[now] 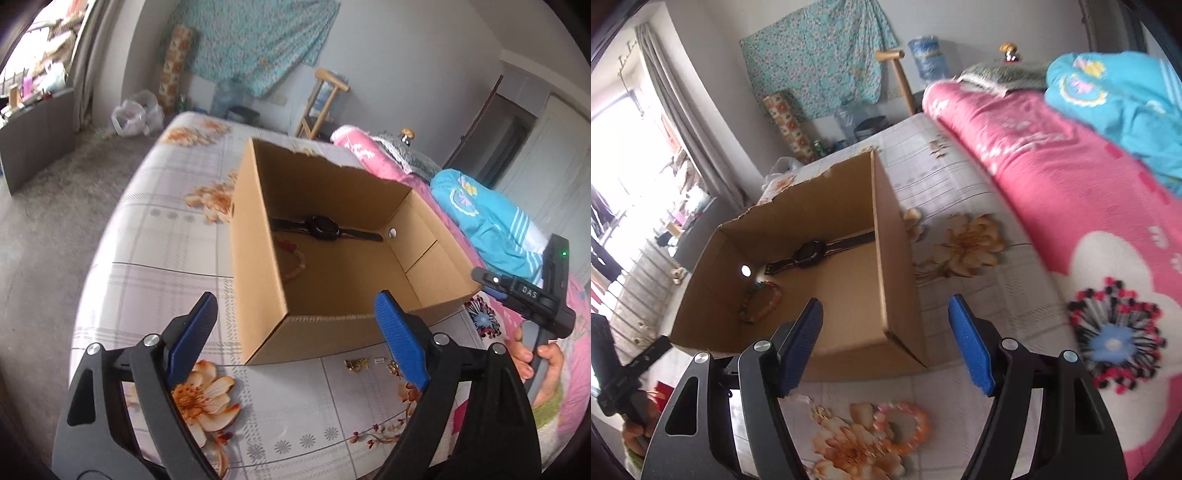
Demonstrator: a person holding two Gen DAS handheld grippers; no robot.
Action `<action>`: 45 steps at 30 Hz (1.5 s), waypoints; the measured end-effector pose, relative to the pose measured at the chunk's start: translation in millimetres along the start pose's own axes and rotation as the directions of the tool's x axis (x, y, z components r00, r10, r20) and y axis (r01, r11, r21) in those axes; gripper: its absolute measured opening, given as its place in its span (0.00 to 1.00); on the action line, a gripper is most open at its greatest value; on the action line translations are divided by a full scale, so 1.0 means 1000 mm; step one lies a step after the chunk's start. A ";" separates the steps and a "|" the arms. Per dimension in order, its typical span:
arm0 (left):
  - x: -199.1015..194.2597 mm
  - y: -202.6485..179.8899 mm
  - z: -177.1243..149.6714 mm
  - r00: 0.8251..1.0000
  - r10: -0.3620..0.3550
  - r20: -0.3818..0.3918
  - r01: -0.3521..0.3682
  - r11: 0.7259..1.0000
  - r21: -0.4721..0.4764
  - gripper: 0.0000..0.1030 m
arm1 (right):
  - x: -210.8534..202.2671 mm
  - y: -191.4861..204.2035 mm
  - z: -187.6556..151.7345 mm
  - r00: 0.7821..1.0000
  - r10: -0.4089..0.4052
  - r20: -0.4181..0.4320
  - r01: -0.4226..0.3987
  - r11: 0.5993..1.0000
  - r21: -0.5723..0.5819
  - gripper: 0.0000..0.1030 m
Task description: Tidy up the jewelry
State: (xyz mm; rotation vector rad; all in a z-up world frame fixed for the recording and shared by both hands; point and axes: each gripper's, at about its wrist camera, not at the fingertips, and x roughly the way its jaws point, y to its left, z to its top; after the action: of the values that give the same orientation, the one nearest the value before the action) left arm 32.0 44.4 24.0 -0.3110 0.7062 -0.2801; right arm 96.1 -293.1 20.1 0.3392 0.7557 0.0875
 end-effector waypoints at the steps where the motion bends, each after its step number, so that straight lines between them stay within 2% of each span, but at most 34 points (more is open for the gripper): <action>1: -0.006 -0.001 -0.005 1.000 0.010 0.015 -0.010 1.000 0.010 0.82 | -0.009 0.000 -0.007 1.000 -0.027 0.011 0.027 1.000 -0.014 0.67; 4: -0.016 -0.005 -0.026 0.999 0.036 0.008 -0.036 0.998 0.055 0.83 | -0.024 0.003 -0.030 0.997 -0.074 0.009 0.074 0.996 -0.049 0.70; 8: -0.004 -0.016 -0.059 0.992 0.096 -0.079 -0.085 0.988 0.127 0.84 | -0.029 0.011 -0.064 0.992 -0.127 -0.028 0.124 0.989 -0.086 0.77; 11: 0.019 -0.026 -0.080 0.971 0.161 -0.178 -0.128 0.975 0.184 0.84 | -0.022 0.022 -0.088 0.979 -0.190 -0.071 0.179 0.975 -0.132 0.80; 14: 0.037 -0.035 -0.092 0.953 0.203 -0.223 -0.148 0.959 0.241 0.84 | -0.015 0.032 -0.103 0.966 -0.240 -0.100 0.220 0.960 -0.173 0.84; 18: 0.053 -0.046 -0.099 0.938 0.273 -0.214 -0.198 0.928 0.315 0.84 | -0.013 0.045 -0.110 0.947 -0.313 -0.080 0.286 0.928 -0.237 0.92; 21: 0.055 -0.047 -0.097 0.939 0.288 -0.189 -0.222 0.924 0.310 0.87 | -0.014 0.052 -0.115 0.911 -0.412 -0.023 0.385 0.867 -0.317 0.94; 23: 0.056 -0.047 -0.095 0.936 0.296 -0.190 -0.233 0.926 0.296 0.89 | -0.015 0.054 -0.116 0.902 -0.432 0.001 0.407 0.847 -0.342 0.94; 28: 0.063 -0.054 -0.093 0.924 0.326 -0.201 -0.265 0.923 0.280 0.93 | -0.020 0.046 -0.119 0.912 -0.408 0.033 0.392 0.849 -0.355 0.94; 32: 0.068 -0.053 -0.089 0.913 0.333 -0.234 -0.275 0.929 0.248 0.93 | -0.027 0.038 -0.115 0.946 -0.323 0.037 0.316 0.888 -0.334 0.94; 35: 0.070 -0.053 -0.086 0.904 0.345 -0.253 -0.287 0.927 0.239 0.93 | -0.036 0.034 -0.110 0.961 -0.271 0.056 0.274 0.908 -0.317 0.94; 42: 0.073 -0.051 -0.080 0.898 0.361 -0.253 -0.314 0.927 0.207 0.93 | -0.051 0.030 -0.107 0.948 -0.303 0.095 0.317 0.896 -0.312 0.94; 45: 0.073 -0.055 -0.082 0.903 0.359 -0.237 -0.315 0.927 0.205 0.93 | -0.060 0.025 -0.108 0.942 -0.318 0.111 0.337 0.901 -0.275 0.94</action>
State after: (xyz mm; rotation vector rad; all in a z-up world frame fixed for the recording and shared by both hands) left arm 22.0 -47.3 -57.6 0.0114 0.9873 -0.0458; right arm -20.2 -252.4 -5.0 -0.0692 0.7161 -0.1302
